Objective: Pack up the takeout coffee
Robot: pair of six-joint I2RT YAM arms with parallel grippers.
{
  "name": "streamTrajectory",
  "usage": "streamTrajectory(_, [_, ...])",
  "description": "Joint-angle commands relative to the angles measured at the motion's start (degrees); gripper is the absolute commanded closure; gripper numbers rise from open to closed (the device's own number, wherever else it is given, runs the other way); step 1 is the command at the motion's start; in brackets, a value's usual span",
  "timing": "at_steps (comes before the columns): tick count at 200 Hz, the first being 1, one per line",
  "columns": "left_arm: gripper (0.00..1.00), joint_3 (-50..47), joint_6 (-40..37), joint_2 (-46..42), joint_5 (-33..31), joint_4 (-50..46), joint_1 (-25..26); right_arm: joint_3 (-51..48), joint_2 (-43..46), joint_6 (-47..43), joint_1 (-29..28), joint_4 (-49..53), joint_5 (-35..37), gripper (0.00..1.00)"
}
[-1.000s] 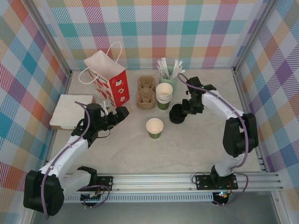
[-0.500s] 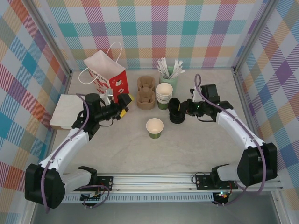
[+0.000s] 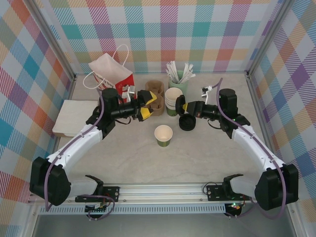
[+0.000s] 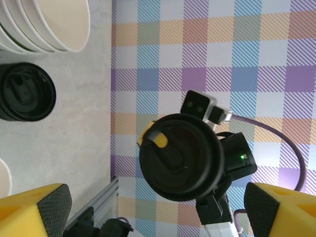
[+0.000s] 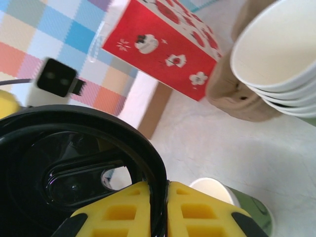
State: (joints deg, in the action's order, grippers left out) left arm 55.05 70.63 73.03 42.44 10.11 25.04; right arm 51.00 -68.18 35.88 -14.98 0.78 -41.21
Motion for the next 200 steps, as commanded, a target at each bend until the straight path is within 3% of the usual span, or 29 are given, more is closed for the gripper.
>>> streamTrajectory(1, [0.08, 2.57, 4.68, 0.98, 1.11, 5.13, 2.23, -0.72, 0.9, 2.69, 0.13, -6.28, -4.01, 0.87])
streamTrajectory(91, [0.07, 6.17, 6.28, 5.69, -0.54, 8.03, 8.11, -1.52, 0.59, 4.88, 0.04, -8.6, -4.22, 0.87])
streamTrajectory(200, [0.07, 8.41, 7.59, 9.61, -2.01, 11.53, 11.35, -1.61, -0.63, 4.99, -0.56, -8.37, -5.11, 0.88])
